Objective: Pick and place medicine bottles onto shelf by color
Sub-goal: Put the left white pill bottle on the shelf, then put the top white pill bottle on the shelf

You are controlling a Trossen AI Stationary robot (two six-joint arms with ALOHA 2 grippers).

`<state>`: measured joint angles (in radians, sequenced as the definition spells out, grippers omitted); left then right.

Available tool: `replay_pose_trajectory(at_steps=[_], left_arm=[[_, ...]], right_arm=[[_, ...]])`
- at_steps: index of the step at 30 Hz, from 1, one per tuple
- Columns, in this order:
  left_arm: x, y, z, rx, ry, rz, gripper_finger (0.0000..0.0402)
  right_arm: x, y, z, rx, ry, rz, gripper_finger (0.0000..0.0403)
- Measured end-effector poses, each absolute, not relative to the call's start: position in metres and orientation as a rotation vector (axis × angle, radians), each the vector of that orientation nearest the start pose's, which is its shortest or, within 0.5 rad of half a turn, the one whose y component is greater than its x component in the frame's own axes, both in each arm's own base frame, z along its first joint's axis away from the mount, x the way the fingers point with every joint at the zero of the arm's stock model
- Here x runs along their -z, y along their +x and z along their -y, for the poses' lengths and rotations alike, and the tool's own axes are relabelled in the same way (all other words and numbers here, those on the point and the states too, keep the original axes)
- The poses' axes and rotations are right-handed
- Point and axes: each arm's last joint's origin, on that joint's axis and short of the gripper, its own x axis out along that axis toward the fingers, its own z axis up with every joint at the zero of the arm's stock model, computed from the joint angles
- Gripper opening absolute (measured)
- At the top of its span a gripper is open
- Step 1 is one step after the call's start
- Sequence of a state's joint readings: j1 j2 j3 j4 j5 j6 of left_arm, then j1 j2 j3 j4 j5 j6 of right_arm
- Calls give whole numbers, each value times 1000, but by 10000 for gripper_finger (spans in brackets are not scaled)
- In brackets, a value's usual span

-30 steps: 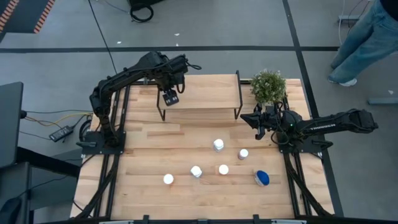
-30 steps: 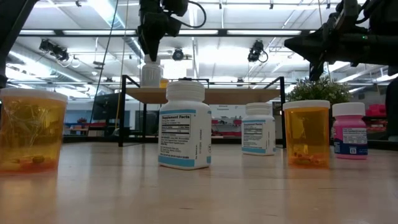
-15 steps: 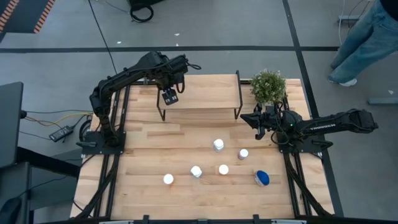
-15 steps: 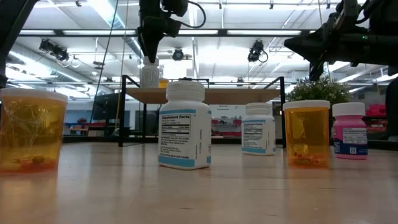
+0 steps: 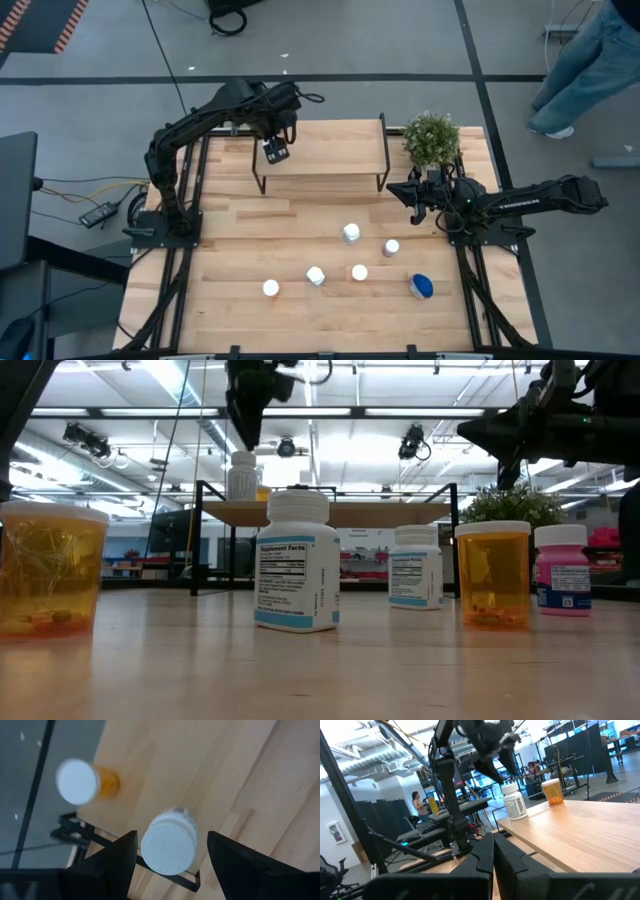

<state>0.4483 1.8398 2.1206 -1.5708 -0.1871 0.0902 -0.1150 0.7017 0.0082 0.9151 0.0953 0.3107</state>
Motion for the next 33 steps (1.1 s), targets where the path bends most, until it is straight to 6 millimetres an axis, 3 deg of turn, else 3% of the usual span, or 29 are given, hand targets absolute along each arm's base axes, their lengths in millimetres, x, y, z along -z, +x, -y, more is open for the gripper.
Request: replay_pose_trajectory(at_steps=[7,14,18,21,26,33], left_arm=[[-425,295,-135,-506,-96,-1173,244],[-456,263,-93,-462,-75,-1052,236],[-462,246,-72,-449,-98,-939,220],[-448,243,-59,-419,-99,-855,205],[-397,242,-40,-365,-106,-796,186],[-342,224,-7,-289,-176,-623,171]], right_arm=[[-185,138,19,169,327,254,10],[-187,138,18,129,321,277,10],[-191,137,18,135,256,309,10],[-190,137,18,153,218,297,10],[-192,144,18,149,189,251,10],[-217,178,21,122,137,5,38]])
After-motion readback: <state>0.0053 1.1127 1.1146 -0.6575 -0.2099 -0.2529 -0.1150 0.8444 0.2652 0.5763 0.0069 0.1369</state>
